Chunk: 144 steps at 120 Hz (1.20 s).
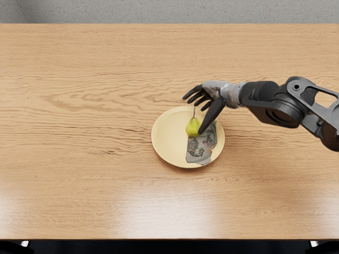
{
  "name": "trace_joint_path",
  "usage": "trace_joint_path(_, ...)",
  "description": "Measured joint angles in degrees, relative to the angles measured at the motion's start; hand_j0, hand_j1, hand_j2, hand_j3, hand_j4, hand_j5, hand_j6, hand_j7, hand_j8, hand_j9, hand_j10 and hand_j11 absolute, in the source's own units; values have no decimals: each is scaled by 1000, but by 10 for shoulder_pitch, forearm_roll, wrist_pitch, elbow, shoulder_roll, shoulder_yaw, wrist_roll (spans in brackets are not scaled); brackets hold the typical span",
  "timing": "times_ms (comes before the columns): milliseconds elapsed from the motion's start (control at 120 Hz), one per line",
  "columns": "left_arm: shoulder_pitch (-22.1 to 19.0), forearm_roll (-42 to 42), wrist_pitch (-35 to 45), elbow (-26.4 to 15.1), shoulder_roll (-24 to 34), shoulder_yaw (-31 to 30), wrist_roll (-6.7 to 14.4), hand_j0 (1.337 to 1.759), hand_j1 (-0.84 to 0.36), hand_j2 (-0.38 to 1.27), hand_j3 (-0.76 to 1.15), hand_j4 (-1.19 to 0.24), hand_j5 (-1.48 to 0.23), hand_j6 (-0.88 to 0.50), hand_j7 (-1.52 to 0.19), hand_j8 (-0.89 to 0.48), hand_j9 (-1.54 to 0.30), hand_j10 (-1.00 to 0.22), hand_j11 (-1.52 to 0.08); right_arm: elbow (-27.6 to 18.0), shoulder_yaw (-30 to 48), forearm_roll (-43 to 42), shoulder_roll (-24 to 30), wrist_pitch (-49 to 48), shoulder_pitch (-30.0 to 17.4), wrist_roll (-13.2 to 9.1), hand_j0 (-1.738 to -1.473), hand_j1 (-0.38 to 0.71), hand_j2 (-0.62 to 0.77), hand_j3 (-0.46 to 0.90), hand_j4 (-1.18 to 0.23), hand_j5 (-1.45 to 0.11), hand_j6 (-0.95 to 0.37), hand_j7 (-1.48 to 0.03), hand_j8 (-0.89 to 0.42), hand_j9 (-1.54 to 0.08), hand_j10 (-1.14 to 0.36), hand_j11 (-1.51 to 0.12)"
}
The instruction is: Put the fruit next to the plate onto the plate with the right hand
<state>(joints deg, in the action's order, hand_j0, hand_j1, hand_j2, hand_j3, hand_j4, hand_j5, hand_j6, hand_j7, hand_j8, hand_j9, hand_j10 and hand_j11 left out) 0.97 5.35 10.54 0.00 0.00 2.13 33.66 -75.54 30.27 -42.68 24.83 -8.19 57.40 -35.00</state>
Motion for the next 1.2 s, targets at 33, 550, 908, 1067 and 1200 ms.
trace_joint_path(33,0,0,0,0,0,0,0,1658,349,1,0,-2,0,-3,0,-3,0,-2,0,0,13,10,2,-13,0,0,-1658,-102,129,0,-252,-353,-208,-338,-146,-346,-203,-345)
trace_joint_path(550,0,0,0,0,0,0,0,1658,349,1,0,-2,0,-3,0,-3,0,-2,0,1,127,294,196,-263,-27,0,-1658,-330,11,0,-21,-28,-17,-27,-12,-28,-17,-27)
trace_joint_path(908,12,0,0,0,0,0,0,1658,349,1,0,-2,0,-3,0,-3,0,-2,0,3,128,323,317,-268,-76,106,-1658,-346,2,0,-4,-5,-4,-5,-3,-5,-3,-5)
trace_joint_path(1067,12,0,0,0,0,1,0,1658,349,1,0,-2,0,-3,0,-3,0,-2,0,9,127,322,340,-268,-93,135,-1658,-349,2,0,-2,-2,-2,-2,-2,-2,-2,-2)
trace_joint_path(1200,11,0,0,0,0,1,0,1658,349,1,0,-2,0,-3,0,-3,0,-2,0,35,127,315,300,-268,-112,141,-1658,-349,1,0,-1,-1,-2,-1,-1,-1,-1,-1)
